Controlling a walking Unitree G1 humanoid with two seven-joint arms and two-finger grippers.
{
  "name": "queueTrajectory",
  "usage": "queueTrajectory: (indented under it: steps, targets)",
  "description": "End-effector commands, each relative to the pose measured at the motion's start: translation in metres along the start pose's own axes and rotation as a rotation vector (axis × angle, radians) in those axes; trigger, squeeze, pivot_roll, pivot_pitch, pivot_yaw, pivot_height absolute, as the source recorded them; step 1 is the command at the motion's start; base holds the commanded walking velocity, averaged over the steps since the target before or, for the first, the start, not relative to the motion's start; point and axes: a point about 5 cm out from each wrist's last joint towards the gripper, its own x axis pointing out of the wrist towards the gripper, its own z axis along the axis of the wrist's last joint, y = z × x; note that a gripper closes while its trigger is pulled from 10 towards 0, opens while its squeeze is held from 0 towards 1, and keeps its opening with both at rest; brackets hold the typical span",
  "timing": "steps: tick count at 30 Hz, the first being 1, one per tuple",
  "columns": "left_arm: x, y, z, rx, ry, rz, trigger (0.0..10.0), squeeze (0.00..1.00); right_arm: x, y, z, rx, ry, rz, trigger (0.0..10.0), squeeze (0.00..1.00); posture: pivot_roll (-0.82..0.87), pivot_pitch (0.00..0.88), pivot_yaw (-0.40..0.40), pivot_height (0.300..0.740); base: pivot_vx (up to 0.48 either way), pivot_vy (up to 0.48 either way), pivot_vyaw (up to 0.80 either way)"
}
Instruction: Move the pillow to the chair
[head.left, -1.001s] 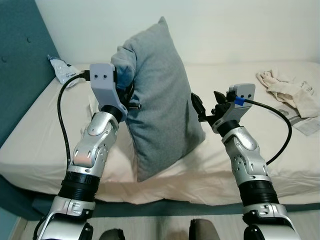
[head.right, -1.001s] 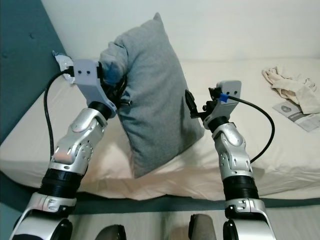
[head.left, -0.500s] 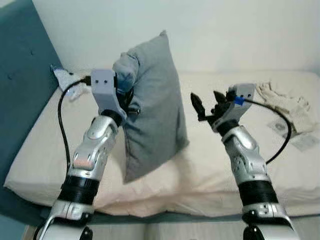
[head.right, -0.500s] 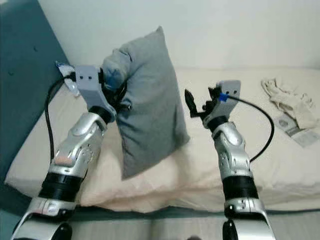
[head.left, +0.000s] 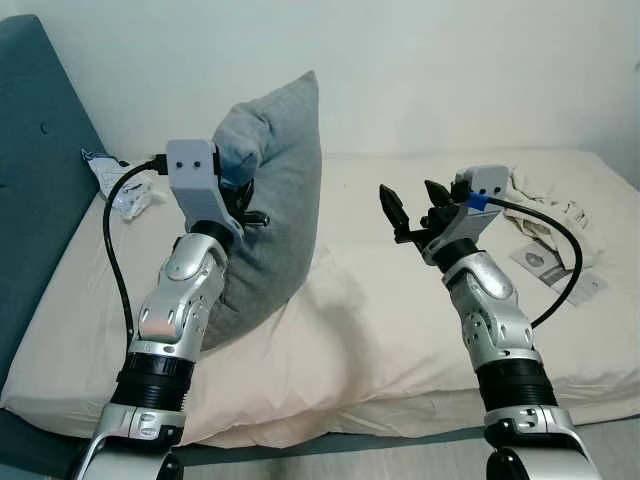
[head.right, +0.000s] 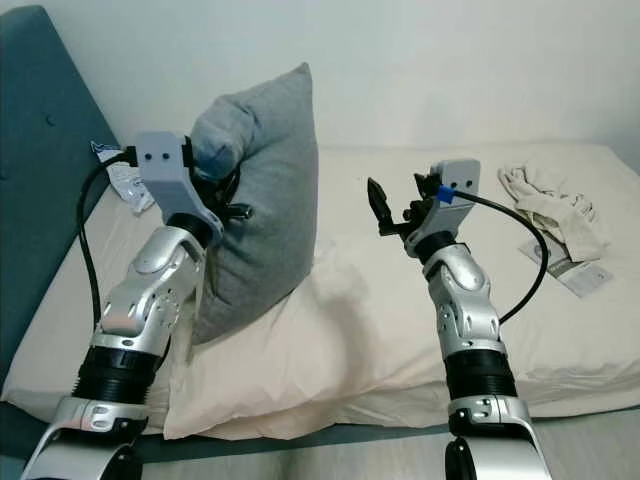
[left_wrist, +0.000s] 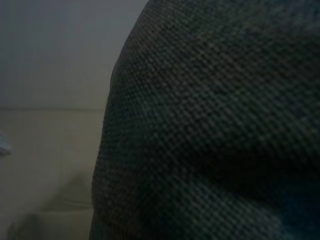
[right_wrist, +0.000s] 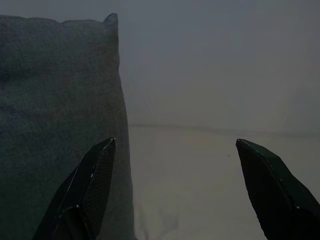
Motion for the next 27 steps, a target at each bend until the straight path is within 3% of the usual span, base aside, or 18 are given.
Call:
queueTrajectory:
  steps: [1,19,22,27]
  targets:
    - [-0.002,0.003,0.012,0.008,-0.072,0.013,10.0,0.00,0.001,0.003,-0.002,-0.014,0.004,0.016,10.0,0.00,0.01,0.056,0.004,0.740,0.000,0.000,0.00]
    - [-0.012,0.006,0.003,0.030,-0.050,0.026,10.0,0.00,-0.005,0.015,-0.021,-0.019,0.071,0.020,10.0,0.00,0.01,0.036,-0.004,0.740,0.000,0.000,0.00]
    - [-0.011,0.009,0.010,-0.015,-0.071,0.018,10.0,0.00,-0.005,0.017,-0.020,-0.008,0.051,0.027,10.0,0.00,0.01,0.034,-0.006,0.740,0.000,0.000,0.00]
    - [-0.009,0.015,0.015,-0.008,-0.084,0.026,10.0,0.00,-0.004,0.015,-0.017,-0.008,0.045,0.021,10.0,0.00,0.01,0.037,-0.006,0.740,0.000,0.000,0.00]
